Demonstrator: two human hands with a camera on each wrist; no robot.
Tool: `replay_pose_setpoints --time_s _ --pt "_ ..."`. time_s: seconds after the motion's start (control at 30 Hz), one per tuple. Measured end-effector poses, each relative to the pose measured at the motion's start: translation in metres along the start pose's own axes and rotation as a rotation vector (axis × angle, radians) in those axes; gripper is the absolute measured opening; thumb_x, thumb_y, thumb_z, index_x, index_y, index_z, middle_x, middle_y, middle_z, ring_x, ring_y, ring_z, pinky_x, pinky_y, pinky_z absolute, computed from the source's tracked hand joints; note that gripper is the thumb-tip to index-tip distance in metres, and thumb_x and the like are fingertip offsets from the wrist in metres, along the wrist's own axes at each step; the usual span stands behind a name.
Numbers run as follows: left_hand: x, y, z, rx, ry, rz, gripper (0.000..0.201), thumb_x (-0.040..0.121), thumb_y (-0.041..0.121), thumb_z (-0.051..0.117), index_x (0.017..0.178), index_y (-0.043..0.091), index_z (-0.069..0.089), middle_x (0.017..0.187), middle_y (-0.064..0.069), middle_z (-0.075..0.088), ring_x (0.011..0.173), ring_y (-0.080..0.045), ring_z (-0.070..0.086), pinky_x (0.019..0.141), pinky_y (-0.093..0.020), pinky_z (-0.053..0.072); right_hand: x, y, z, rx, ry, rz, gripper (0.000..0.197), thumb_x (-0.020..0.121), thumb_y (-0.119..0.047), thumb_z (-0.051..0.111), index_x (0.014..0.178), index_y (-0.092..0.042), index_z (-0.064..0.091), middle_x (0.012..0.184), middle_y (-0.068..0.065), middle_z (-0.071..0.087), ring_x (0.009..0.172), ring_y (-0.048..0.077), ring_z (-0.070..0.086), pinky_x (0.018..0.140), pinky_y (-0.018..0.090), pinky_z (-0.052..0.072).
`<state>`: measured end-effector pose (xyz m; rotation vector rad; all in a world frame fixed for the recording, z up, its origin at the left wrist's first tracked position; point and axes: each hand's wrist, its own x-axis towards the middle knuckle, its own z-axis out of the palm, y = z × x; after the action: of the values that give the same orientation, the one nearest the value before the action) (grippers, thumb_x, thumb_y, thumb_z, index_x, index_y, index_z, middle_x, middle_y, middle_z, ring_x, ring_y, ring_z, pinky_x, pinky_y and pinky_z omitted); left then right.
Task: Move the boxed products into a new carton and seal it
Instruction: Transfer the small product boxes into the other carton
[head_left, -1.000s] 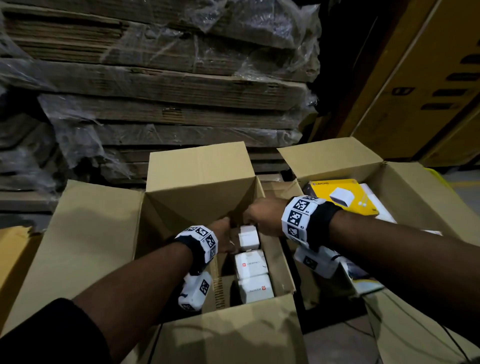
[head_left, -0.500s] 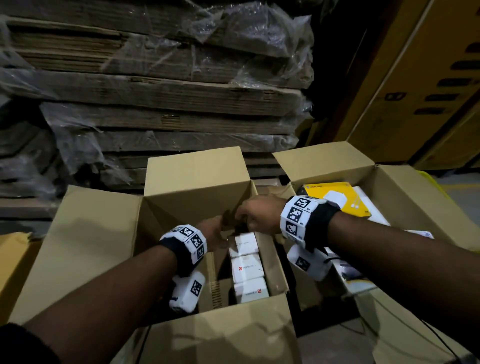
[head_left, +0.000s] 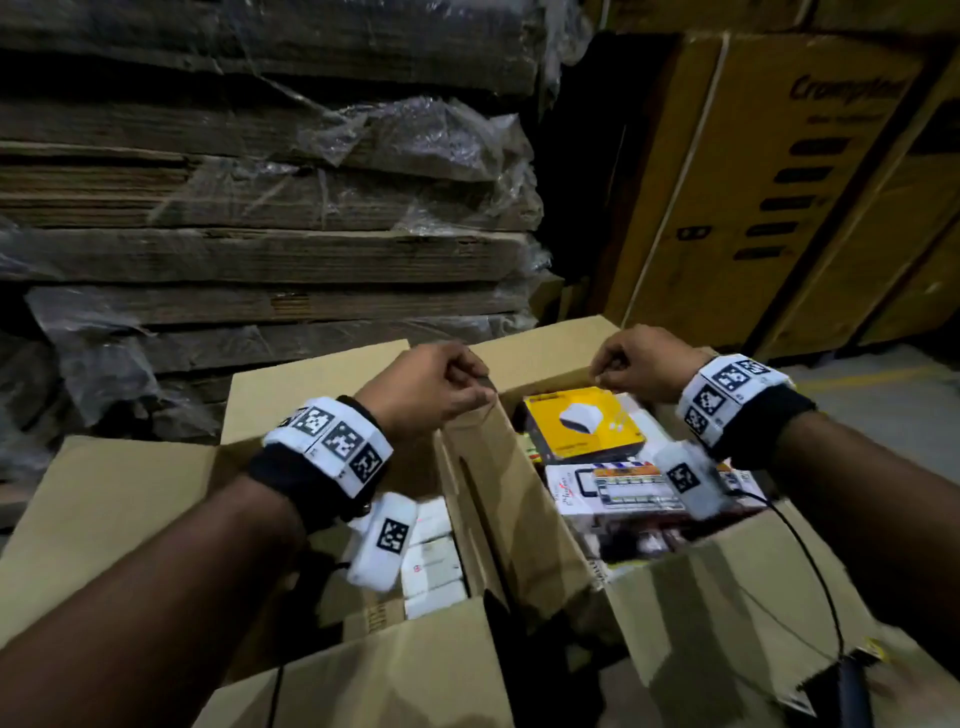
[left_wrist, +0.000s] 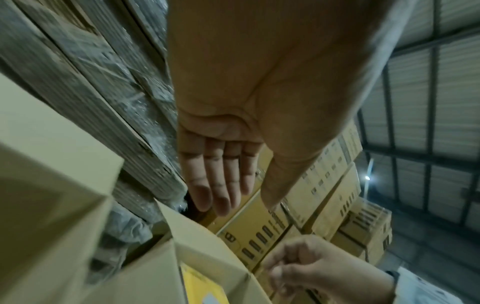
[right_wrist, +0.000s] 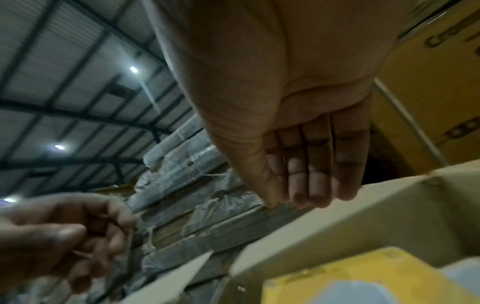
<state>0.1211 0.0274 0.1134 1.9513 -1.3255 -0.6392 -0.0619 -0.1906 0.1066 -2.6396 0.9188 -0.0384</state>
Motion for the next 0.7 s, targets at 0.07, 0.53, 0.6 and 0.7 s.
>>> replay_pose_setpoints --time_s 0.07,0.53,0.6,0.7 --pt "0.012 0.008 0.017 -0.014 -0.032 -0.002 0.028 0.087 0.023 0.075 0.11 0.01 0.066 0.094 -0.008 0.073 0.084 -0.028 0.07 0.078 -0.044 0.058 0.003 0.026 0.005 -0.066 -0.063 0.112 0.016 0.081 -0.027 0.075 0.09 -0.013 0.075 0.088 0.004 0.072 0.089 0.021 0.067 0.071 0.026 0.047" --pt "0.035 0.025 0.102 0.073 -0.142 -0.074 0.025 0.087 0.022 0.075 0.107 0.012 0.064 0.084 0.001 0.074 0.066 -0.006 0.063 0.068 -0.025 0.051 -0.047 0.088 0.043 -0.131 -0.492 0.006 0.086 0.055 -0.05 0.089 0.124 -0.024 0.044 0.108 -0.01 0.053 0.1 0.016 0.056 0.088 0.031 0.048" --pt "0.034 0.027 0.106 0.037 -0.137 -0.097 0.026 0.087 0.02 0.075 0.108 0.01 0.064 0.083 0.001 0.074 0.064 -0.006 0.064 0.072 -0.032 0.055 -0.053 0.09 0.05 -0.185 -0.493 -0.048 0.085 0.053 -0.046 0.09 0.123 -0.026 0.045 0.109 -0.007 0.057 0.098 0.018 0.058 0.085 0.032 0.05" --pt "0.033 0.028 0.11 0.003 -0.121 -0.117 0.027 0.087 0.016 0.075 0.109 0.006 0.063 0.086 -0.006 0.074 0.069 -0.01 0.065 0.074 -0.036 0.056 -0.061 0.09 0.061 -0.257 -0.442 -0.099 0.082 0.051 -0.043 0.085 0.121 -0.031 0.045 0.108 -0.006 0.056 0.094 0.019 0.06 0.084 0.036 0.053"
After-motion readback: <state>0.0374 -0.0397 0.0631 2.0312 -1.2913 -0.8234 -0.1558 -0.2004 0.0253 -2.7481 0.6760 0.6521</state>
